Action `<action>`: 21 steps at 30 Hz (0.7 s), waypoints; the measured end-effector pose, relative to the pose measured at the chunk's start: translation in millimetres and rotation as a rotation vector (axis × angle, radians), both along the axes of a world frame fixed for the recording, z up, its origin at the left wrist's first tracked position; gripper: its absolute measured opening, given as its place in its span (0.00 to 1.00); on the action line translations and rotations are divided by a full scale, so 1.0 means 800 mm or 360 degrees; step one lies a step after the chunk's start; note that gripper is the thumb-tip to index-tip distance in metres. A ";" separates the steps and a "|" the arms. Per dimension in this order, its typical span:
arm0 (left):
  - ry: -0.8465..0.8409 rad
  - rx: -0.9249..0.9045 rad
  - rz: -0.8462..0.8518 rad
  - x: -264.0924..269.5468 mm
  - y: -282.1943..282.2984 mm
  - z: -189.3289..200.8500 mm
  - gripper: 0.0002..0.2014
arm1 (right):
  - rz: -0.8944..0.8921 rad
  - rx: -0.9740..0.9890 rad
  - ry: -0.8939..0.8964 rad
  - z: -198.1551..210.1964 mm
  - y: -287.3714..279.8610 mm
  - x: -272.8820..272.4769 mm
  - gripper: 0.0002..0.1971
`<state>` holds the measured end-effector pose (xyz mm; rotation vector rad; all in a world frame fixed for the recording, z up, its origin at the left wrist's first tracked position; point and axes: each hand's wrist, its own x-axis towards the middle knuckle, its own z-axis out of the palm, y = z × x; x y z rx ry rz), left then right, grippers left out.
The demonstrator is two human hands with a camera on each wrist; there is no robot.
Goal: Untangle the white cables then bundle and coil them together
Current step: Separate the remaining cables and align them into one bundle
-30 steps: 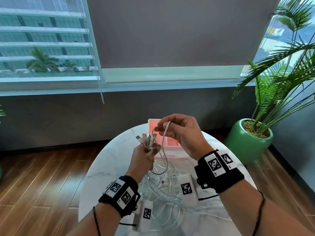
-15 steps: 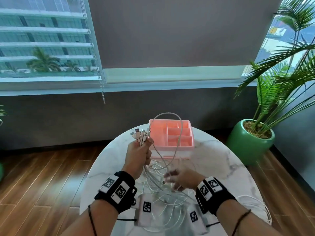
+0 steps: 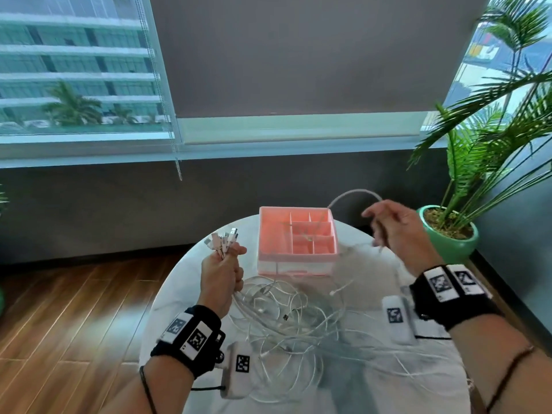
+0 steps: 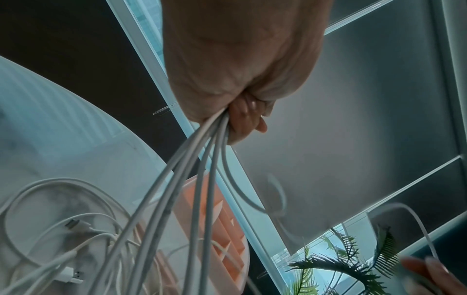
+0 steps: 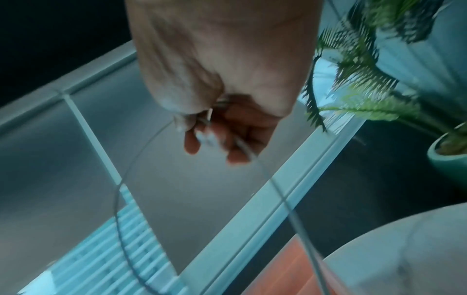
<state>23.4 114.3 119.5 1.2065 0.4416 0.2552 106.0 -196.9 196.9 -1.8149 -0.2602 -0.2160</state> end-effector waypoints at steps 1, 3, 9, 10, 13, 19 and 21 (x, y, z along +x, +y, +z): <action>0.0005 -0.0010 0.0005 -0.001 0.001 -0.002 0.13 | -0.0138 -0.0096 -0.0048 0.001 -0.023 0.008 0.13; 0.0012 -0.0046 0.0014 -0.001 0.003 -0.005 0.14 | -0.0384 -0.0469 -0.0114 0.001 -0.066 0.015 0.12; 0.0048 -0.0089 0.0052 -0.003 0.007 -0.011 0.15 | -0.0753 -0.0855 0.0244 -0.039 -0.179 -0.005 0.13; 0.0052 -0.0099 0.0056 -0.003 0.008 -0.011 0.15 | -0.0792 -0.0885 0.0304 -0.051 -0.194 -0.008 0.12; 0.0071 -0.0127 0.0035 -0.003 0.005 -0.013 0.16 | -0.0786 -0.1066 0.0575 -0.094 -0.227 -0.017 0.11; 0.0050 -0.0131 -0.0031 -0.004 -0.013 -0.004 0.17 | -0.0466 -0.1207 0.0829 -0.153 -0.191 -0.022 0.21; 0.0034 -0.0170 -0.0055 -0.004 -0.019 0.002 0.16 | -0.0206 -0.1026 0.0663 -0.140 -0.114 -0.031 0.18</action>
